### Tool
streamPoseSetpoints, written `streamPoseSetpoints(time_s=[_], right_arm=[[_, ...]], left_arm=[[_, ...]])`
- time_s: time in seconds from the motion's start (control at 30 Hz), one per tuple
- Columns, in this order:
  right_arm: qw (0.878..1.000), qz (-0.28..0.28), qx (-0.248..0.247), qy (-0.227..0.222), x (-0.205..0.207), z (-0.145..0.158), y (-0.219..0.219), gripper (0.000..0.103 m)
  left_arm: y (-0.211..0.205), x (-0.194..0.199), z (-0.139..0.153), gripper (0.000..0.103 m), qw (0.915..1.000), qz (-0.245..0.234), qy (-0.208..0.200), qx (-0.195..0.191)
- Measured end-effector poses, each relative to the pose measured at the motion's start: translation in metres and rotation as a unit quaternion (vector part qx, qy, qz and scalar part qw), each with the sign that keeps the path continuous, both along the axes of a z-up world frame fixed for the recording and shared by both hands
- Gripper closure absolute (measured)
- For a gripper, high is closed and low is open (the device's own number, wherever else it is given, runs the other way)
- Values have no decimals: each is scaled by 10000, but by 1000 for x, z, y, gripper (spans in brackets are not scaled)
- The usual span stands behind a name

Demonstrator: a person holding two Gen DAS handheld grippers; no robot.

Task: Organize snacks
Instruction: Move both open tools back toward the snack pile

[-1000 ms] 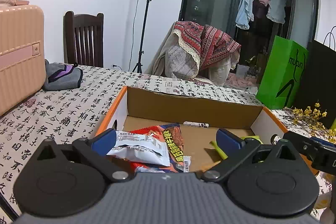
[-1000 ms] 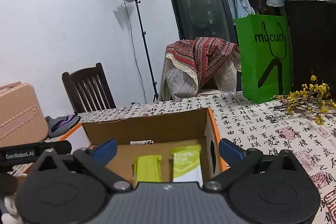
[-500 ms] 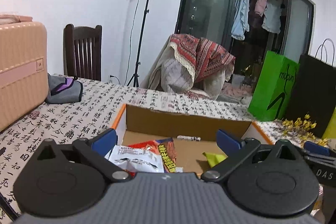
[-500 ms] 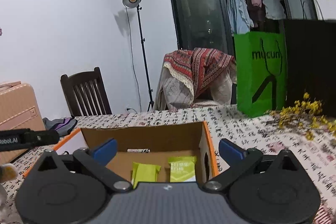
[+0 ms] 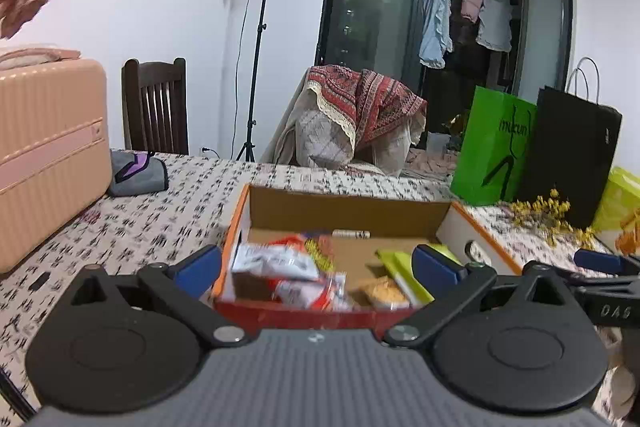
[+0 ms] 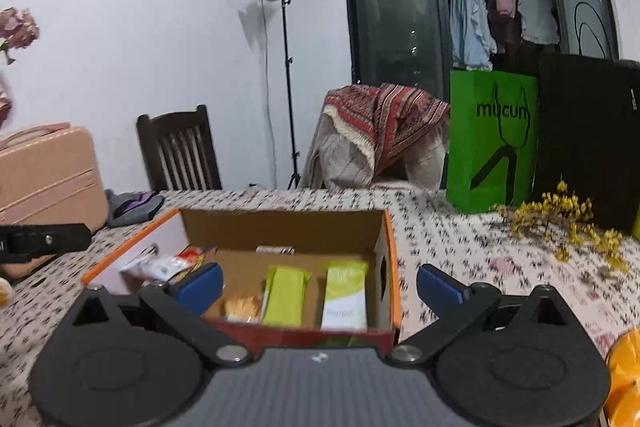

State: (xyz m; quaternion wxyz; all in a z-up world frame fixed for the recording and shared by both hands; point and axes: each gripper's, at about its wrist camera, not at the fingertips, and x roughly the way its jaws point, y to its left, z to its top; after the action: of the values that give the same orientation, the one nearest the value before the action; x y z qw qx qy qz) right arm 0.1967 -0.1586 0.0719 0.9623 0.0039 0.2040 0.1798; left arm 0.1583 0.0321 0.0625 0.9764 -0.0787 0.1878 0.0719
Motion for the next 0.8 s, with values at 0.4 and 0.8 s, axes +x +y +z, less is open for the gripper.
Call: streamPoseSetpoints(time_s=[0.4, 0.8], right_arm=[[9971, 206, -238, 690, -63, -46, -2, 0], [9908, -292, -728, 1101, -34, -58, 2, 0]], left_arm=[[32, -69, -53, 0, 9992, 60, 353, -154], [47, -87, -62, 0, 9983, 212, 465, -283]])
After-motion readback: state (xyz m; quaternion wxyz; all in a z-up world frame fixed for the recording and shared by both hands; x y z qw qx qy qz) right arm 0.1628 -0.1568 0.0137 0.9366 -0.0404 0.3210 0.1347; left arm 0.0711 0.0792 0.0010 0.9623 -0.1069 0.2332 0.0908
